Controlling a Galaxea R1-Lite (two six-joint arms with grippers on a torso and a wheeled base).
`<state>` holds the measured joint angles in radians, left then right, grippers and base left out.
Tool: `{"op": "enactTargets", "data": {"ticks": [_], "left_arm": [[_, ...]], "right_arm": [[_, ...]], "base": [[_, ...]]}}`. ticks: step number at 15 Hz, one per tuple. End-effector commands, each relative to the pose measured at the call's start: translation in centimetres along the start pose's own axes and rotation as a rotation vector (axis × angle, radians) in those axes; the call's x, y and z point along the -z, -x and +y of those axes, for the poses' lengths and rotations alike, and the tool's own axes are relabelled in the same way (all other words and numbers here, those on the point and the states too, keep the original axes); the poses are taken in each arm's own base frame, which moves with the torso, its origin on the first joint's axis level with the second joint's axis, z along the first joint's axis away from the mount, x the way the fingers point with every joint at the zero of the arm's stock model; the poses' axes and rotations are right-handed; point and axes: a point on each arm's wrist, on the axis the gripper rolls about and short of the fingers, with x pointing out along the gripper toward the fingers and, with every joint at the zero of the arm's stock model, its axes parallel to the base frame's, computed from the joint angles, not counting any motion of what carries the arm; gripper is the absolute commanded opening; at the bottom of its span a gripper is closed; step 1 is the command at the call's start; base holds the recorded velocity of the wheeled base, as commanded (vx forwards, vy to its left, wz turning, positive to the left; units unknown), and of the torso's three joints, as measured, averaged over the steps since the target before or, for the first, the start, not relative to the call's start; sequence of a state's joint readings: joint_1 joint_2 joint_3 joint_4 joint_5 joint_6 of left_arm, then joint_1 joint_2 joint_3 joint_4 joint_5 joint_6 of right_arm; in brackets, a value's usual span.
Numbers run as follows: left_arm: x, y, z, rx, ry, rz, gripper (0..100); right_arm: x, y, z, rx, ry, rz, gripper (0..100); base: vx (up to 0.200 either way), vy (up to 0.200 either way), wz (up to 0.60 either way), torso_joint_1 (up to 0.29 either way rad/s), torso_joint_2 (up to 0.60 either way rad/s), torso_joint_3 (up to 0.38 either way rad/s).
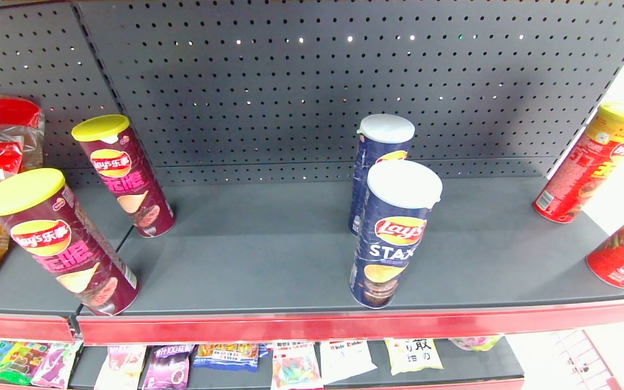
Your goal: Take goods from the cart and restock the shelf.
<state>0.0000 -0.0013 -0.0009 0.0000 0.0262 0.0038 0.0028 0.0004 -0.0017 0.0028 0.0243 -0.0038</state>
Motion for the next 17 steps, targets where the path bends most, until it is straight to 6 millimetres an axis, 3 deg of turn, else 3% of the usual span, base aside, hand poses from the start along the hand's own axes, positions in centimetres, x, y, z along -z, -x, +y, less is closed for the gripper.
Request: {"op": "enactTargets", "data": {"ticks": [1, 3, 8, 17], "left_arm": [[0.02, -0.02, 0.0, 0.0, -0.001, 0.002, 100], [0.02, -0.02, 0.0, 0.0, 0.001, 0.002, 100], [0.02, -0.02, 0.0, 0.0, 0.001, 0.002, 100], [0.02, -0.02, 0.0, -0.001, 0.001, 0.002, 100]], "right_arm": [[0.01, 0.0, 0.0, -0.001, 0.001, 0.0, 100], [0.01, 0.0, 0.0, -0.001, -0.001, 0.0, 100], [0.01, 0.0, 0.0, -0.001, 0.001, 0.0, 100], [0.01, 0.0, 0.0, -0.001, 0.004, 0.0, 100]], "base": [[0.0, 0.0, 0.0, 0.0, 0.0, 0.0], [0.0, 0.0, 0.0, 0.0, 0.0, 0.0], [-0.2, 0.0, 0.0, 0.003, 0.0, -0.001], [0.0, 0.0, 0.0, 0.0, 0.0, 0.0]]}}
